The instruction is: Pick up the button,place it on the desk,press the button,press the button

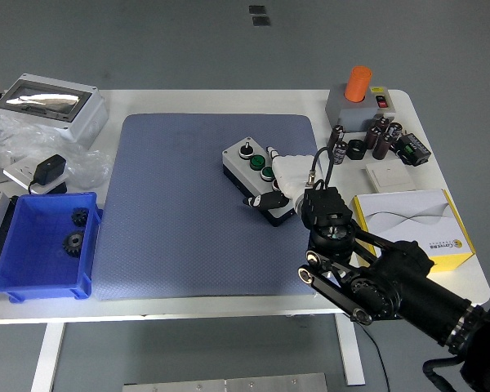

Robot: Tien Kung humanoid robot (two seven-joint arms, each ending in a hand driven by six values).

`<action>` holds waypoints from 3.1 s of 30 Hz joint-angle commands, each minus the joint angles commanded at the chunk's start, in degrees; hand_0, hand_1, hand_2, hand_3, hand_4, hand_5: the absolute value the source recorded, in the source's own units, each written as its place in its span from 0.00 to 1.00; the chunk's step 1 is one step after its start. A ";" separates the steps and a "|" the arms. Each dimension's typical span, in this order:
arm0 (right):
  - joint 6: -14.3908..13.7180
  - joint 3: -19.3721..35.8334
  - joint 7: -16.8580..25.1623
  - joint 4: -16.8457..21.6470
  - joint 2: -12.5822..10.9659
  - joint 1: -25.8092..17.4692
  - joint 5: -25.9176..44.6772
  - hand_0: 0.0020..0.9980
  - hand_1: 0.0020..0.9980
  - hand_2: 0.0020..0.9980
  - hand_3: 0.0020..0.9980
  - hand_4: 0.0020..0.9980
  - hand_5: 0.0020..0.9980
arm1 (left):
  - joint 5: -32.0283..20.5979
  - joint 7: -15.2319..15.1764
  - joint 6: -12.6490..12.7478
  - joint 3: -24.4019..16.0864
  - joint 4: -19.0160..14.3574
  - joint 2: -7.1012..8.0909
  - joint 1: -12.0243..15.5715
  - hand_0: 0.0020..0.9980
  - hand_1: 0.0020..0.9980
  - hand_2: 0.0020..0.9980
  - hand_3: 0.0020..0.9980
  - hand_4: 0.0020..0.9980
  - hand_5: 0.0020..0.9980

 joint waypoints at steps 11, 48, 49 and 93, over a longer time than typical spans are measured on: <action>-0.66 -1.45 0.72 -0.45 -0.17 0.17 -0.91 0.15 0.37 0.40 0.65 0.49 0.14 | 0.21 -0.52 -0.04 -0.16 0.00 -0.07 0.01 0.71 0.69 0.69 0.83 0.92 0.80; -10.22 -6.17 14.38 4.39 -7.26 2.75 1.70 0.24 0.36 0.37 0.52 0.10 0.00 | -0.20 -2.02 0.42 -0.08 0.00 -0.50 -0.17 0.71 0.69 0.68 0.82 0.96 0.82; -10.15 -6.92 15.19 5.01 -8.15 3.04 2.10 0.24 0.36 0.37 0.51 0.11 0.00 | -0.25 -2.04 0.43 -0.07 0.00 -0.51 -0.16 0.71 0.69 0.68 0.82 0.96 0.82; -3.47 -17.44 28.10 9.61 -10.86 7.20 3.31 0.29 0.48 0.49 0.67 0.12 0.00 | 0.51 -1.48 0.43 -0.40 0.00 -0.97 -0.48 0.71 0.69 0.68 0.82 0.96 0.85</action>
